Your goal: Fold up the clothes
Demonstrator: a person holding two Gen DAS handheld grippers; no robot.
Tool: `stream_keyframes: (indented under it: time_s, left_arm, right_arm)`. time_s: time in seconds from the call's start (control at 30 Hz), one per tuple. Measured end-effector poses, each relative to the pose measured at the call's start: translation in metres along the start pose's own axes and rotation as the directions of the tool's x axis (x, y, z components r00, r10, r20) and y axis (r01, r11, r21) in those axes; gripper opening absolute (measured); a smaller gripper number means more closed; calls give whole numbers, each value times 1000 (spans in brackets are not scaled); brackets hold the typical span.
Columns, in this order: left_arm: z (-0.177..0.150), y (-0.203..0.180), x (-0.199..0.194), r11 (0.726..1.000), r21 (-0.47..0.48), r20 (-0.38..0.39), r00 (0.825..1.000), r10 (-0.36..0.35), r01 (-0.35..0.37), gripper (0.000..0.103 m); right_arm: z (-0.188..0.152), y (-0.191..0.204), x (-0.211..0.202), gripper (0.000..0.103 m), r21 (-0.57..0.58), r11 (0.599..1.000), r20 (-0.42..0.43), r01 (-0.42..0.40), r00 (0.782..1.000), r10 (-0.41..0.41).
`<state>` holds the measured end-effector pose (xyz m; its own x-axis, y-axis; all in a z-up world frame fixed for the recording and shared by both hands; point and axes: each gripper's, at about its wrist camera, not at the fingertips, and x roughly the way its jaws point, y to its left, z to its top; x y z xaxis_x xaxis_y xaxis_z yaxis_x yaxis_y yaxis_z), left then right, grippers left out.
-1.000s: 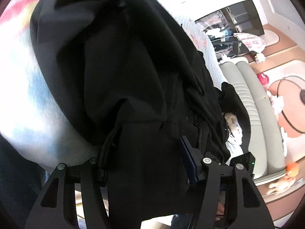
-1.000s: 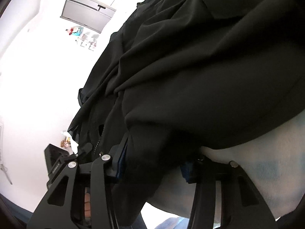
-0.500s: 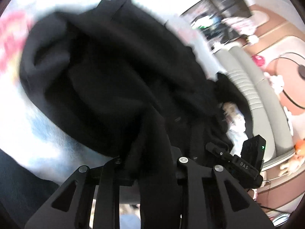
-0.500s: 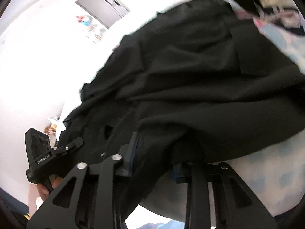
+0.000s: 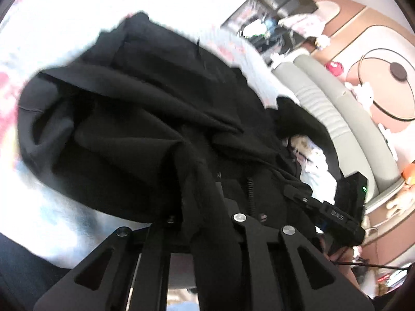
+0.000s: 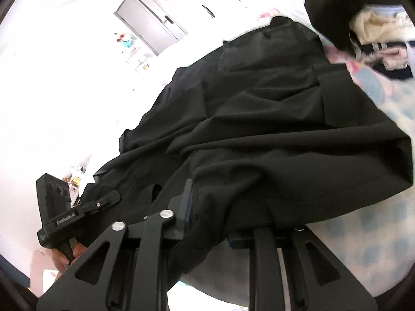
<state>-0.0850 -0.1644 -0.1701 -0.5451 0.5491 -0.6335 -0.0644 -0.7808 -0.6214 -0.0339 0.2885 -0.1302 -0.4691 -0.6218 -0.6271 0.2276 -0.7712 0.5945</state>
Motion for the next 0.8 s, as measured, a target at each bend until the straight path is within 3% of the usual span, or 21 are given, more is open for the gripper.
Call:
stream_keyframes:
  time_s: [0.07,0.1,0.23,0.33,0.53,0.8]
  left_arm:
    - [-3,7,10,999,-14,-21,999,40,-40,11]
    - [-4,5,8,999,-4,-11,999,48,-48,10]
    - [-3,-23,-13,995,89,85,995,44,-51,9]
    - [2,-43,-28,983,157,163,984,66,-92,9]
    - [9,-65,-65,977,176,283,957,67,-120,8]
    - [-6,-69,-98,979,191,257,966,15,-66,8]
  right_arm:
    - [-8,-14,21,24,41,999,-74,22,997,-19]
    - [-12,-15,23,22,39,999,-73,30,997,-28]
    - [-16,15,7,15,-115,990,25,87,996,-85]
    - [-11,42,-9,14,-218,968,104,123,989,-102]
    - [2,47,-63,13,-208,976,212,57,977,-12]
    - [-7,60,-95,13,-251,968,233,-7,970,68]
